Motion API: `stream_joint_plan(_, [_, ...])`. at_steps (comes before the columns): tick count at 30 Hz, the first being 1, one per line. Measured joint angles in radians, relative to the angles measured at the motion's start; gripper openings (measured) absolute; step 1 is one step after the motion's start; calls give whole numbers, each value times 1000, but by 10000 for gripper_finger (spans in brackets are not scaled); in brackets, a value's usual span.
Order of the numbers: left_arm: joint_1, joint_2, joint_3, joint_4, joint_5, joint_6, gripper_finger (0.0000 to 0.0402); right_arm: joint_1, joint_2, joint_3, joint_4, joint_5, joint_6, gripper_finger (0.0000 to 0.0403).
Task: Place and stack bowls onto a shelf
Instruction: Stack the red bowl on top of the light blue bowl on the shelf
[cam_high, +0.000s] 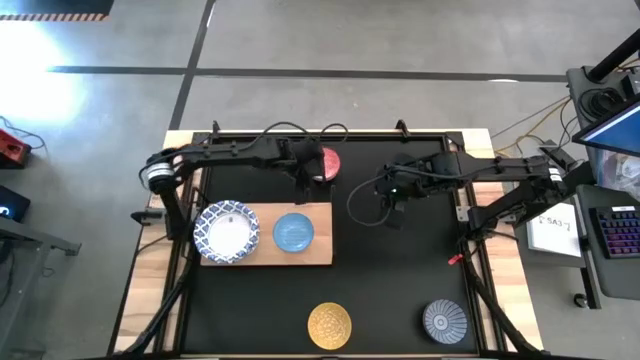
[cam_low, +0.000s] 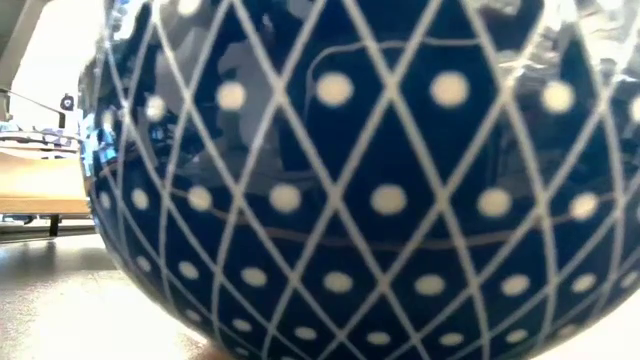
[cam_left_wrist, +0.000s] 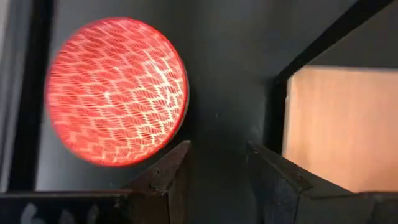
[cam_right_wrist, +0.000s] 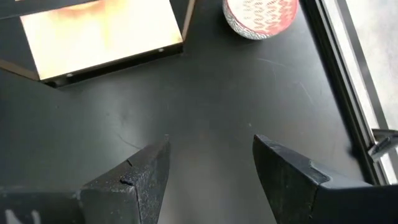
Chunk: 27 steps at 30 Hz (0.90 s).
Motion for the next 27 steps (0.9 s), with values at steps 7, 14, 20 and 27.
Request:
stream_joint_plan(7, [44,84,0,41,18,134,135,-30,0,0,-30,-1,-1,216])
stream_joint_plan(14, [59,122,1,102,19,190,135,-50,0,0,-28,-1,-12,216])
stream_joint_plan(20, [64,175,1,118,16,205,135,-55,0,0,-28,-1,-11,216])
stream_joint_plan(27, [66,197,1,145,10,199,101,-55,0,0,-29,-2,-11,216])
